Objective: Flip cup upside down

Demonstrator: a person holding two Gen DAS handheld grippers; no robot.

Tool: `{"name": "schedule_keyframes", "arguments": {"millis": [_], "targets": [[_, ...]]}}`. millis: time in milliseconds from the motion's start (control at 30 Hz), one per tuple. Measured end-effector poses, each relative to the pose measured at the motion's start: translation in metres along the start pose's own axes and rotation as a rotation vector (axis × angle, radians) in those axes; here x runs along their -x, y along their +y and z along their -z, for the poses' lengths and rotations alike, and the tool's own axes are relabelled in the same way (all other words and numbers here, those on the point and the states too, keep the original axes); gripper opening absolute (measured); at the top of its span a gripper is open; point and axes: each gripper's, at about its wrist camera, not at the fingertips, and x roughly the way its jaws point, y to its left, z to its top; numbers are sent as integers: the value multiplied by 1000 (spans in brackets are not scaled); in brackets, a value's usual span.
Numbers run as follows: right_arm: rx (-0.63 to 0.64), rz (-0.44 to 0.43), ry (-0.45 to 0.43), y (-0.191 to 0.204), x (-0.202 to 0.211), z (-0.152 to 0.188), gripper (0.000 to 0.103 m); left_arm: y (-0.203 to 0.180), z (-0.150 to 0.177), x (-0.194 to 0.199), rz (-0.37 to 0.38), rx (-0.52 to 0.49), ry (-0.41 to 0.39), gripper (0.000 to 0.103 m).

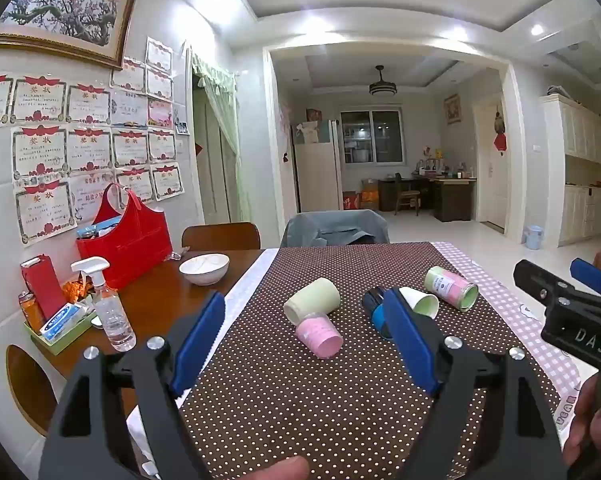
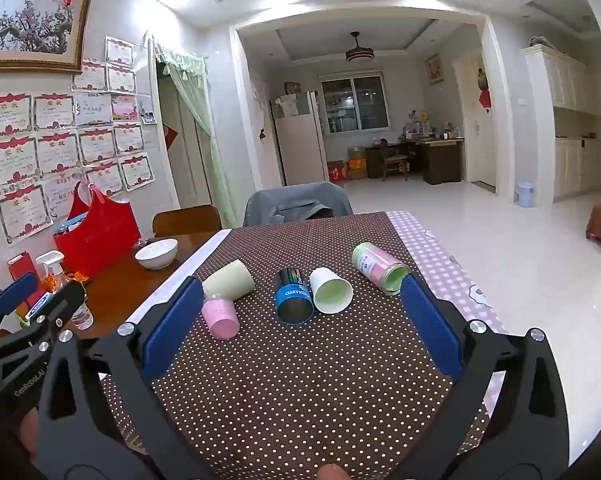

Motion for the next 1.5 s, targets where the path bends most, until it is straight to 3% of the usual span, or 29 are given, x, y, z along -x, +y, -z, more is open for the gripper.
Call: {"name": "schedule_keyframes", "arguments": {"millis": [367,667,900,1500], "targets": [[-2,0,-4,-2,0,-1,97,-1,1,1,9,-6,-23,80],[5,0,-6,6,-2,-8,97,2,8,8,-16,-34,-108,80],[16,-8,-14,3,-1,-8,97,9,4,7,16,11,-78,80],[29,-8,-24,6,-3,-12,97,12,-2,4,6,9,-59,80]]}}
